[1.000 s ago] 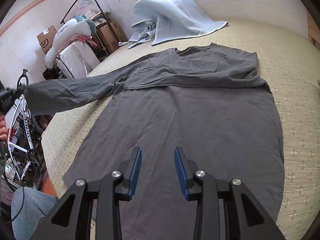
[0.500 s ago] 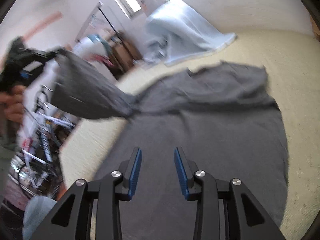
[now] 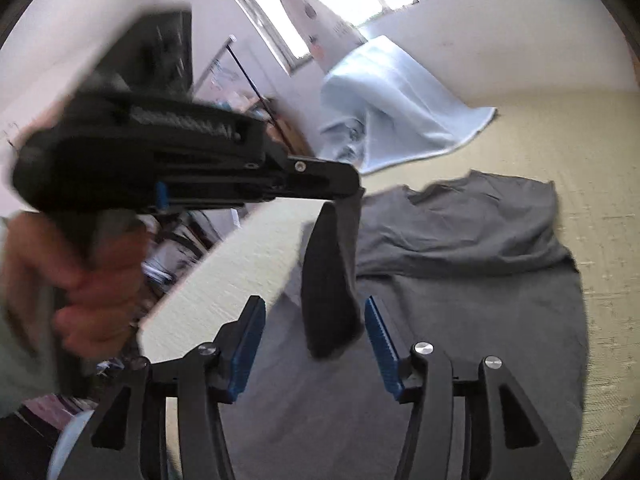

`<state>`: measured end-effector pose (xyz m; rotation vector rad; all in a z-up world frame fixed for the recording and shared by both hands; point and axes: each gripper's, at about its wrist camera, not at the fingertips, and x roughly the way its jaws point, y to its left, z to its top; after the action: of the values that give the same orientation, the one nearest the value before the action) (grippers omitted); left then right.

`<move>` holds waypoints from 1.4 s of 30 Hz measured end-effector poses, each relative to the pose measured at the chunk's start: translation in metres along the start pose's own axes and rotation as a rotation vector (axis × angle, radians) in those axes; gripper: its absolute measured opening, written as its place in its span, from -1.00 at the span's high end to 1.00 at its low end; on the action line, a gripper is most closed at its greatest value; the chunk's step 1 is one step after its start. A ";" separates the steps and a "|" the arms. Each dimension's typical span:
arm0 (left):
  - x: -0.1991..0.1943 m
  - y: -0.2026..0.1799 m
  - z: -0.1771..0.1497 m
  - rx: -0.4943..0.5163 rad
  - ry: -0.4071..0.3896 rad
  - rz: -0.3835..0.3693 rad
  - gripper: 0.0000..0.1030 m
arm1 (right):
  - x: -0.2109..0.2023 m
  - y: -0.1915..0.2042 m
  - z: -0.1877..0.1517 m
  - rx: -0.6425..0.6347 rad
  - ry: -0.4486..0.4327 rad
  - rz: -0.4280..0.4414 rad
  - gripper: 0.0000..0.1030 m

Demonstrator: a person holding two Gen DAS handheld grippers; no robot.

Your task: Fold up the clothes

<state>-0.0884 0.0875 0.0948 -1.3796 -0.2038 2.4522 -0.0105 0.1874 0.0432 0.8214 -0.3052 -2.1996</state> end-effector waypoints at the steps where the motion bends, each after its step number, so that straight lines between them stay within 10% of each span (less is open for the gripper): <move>1: 0.005 -0.003 -0.002 0.001 0.012 0.000 0.99 | 0.002 -0.002 -0.001 -0.005 0.004 -0.020 -0.09; 20: 0.038 -0.001 -0.019 -0.117 0.121 -0.087 0.97 | 0.030 -0.034 0.008 0.059 -0.023 -0.172 -0.01; 29: 0.000 0.085 -0.043 -0.256 0.039 -0.041 0.11 | 0.061 -0.113 -0.023 0.321 0.190 -0.201 0.07; 34: -0.017 0.163 -0.078 -0.413 -0.011 -0.023 -0.32 | 0.028 -0.149 -0.023 0.430 0.139 -0.175 0.05; 42: 0.014 0.237 -0.127 -0.645 -0.034 -0.117 -0.39 | 0.027 -0.192 -0.044 0.683 0.157 -0.032 0.07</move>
<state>-0.0355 -0.1342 -0.0482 -1.4922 -1.1292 2.4069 -0.1055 0.3009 -0.0889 1.3551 -0.9998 -2.0475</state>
